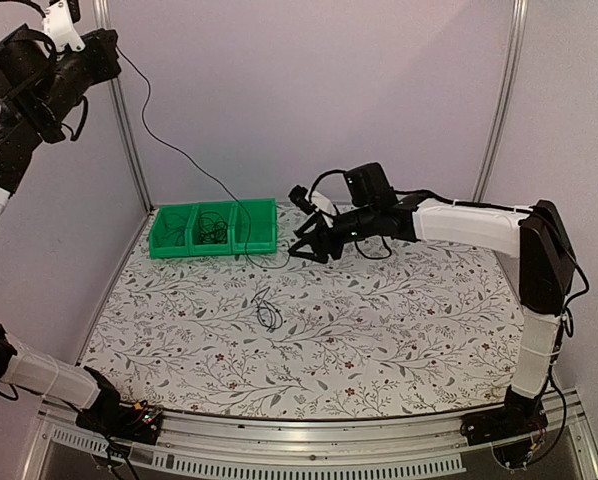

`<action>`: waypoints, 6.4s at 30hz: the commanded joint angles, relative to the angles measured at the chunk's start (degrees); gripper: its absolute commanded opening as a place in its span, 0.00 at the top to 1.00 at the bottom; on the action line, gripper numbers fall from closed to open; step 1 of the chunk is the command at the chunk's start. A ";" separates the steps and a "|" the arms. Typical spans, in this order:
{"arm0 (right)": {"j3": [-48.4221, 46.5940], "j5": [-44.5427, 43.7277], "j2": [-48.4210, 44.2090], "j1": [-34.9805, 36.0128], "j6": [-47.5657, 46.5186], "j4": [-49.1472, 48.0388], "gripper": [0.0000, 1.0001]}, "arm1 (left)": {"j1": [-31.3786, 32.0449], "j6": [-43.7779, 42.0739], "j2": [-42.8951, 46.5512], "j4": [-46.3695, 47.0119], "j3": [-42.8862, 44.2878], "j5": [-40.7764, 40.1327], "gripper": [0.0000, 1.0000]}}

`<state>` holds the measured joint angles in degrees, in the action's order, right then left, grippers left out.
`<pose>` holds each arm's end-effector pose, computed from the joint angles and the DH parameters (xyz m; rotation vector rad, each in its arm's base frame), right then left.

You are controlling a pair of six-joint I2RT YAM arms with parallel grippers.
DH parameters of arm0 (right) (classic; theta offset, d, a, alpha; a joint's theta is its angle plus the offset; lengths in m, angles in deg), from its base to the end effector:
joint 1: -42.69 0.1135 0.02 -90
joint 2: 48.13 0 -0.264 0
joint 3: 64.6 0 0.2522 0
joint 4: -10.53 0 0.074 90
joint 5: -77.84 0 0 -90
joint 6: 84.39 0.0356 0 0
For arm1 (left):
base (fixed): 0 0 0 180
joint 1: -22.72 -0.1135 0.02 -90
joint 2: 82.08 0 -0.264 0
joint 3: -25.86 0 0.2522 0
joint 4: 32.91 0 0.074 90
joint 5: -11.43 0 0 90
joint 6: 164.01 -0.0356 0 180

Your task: Untangle the cables

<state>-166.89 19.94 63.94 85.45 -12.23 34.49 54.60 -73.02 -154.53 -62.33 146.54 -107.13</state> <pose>0.3207 0.3224 0.2575 -1.3729 1.6928 0.8536 0.1856 -0.0954 0.5873 -0.0926 1.2825 -0.1831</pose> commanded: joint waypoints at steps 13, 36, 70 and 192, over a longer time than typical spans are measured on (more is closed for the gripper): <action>10.61 -4.97 -7.46 -4.18 -4.55 4.31 0.38 | -7.59 15.86 -22.26 -2.88 17.72 22.93 1.00; 12.54 -5.47 -6.95 -4.18 -4.74 3.60 0.37 | -13.02 24.54 -36.17 4.30 28.34 32.99 1.00; 11.01 -4.94 -4.34 -4.18 -3.86 3.43 0.37 | -14.56 31.20 -42.15 19.06 31.83 43.48 1.00; 7.04 -8.37 -2.49 -3.65 -9.09 5.06 0.39 | -7.08 14.12 -25.37 1.76 -26.68 38.88 0.48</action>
<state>-158.13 11.90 60.73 82.00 -20.82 39.78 44.13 -55.55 -186.68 -57.63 131.11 -79.29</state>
